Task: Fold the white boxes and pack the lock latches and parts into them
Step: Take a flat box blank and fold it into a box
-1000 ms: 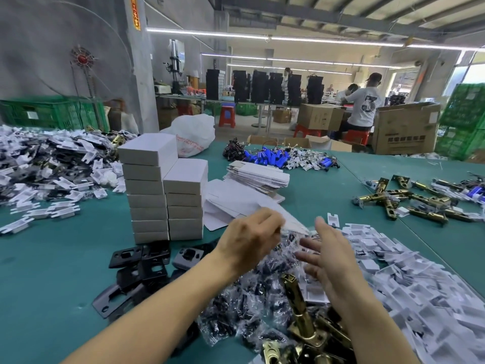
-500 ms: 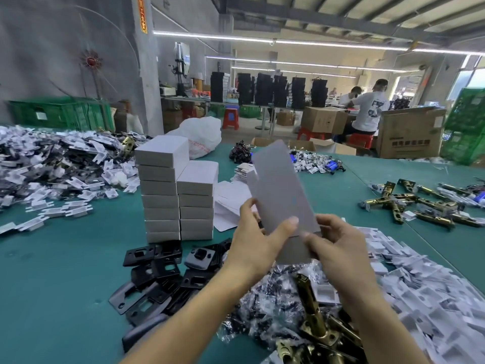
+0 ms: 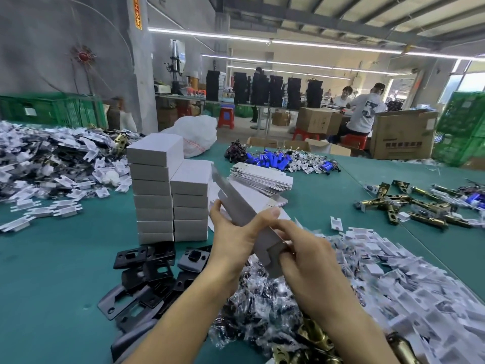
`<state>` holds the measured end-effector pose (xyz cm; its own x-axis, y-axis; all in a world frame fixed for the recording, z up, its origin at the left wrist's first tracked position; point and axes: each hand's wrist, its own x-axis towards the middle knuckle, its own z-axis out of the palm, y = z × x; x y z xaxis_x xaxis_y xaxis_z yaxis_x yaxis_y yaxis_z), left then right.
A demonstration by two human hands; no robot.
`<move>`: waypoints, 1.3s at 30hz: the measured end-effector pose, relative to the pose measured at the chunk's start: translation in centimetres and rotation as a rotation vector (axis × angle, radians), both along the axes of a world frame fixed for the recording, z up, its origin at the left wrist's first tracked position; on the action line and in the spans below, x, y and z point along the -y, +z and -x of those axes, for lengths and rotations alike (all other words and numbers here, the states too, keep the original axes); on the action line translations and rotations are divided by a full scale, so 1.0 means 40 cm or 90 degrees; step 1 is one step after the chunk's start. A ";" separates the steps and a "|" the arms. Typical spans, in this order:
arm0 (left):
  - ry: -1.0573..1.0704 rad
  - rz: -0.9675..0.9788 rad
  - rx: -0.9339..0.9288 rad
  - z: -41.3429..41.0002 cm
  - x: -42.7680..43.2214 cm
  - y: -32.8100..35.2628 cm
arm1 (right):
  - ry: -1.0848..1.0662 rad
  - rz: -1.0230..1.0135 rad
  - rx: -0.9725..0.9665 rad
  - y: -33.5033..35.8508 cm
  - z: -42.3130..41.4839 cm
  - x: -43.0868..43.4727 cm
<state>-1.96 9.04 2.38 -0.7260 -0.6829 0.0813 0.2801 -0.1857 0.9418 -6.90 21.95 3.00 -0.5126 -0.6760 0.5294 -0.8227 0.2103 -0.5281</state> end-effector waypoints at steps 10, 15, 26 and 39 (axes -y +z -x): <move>-0.011 -0.125 -0.006 -0.004 0.008 -0.002 | 0.082 -0.076 -0.026 0.015 -0.014 0.004; -0.045 -0.170 -0.007 -0.007 0.014 0.002 | 0.040 -0.063 -0.103 0.017 -0.023 0.004; -0.026 -0.221 -0.005 -0.008 0.016 0.013 | -0.046 0.059 -0.152 0.012 -0.020 0.004; 0.078 0.257 -0.067 -0.014 -0.003 -0.025 | 0.011 0.118 0.116 0.058 0.020 -0.043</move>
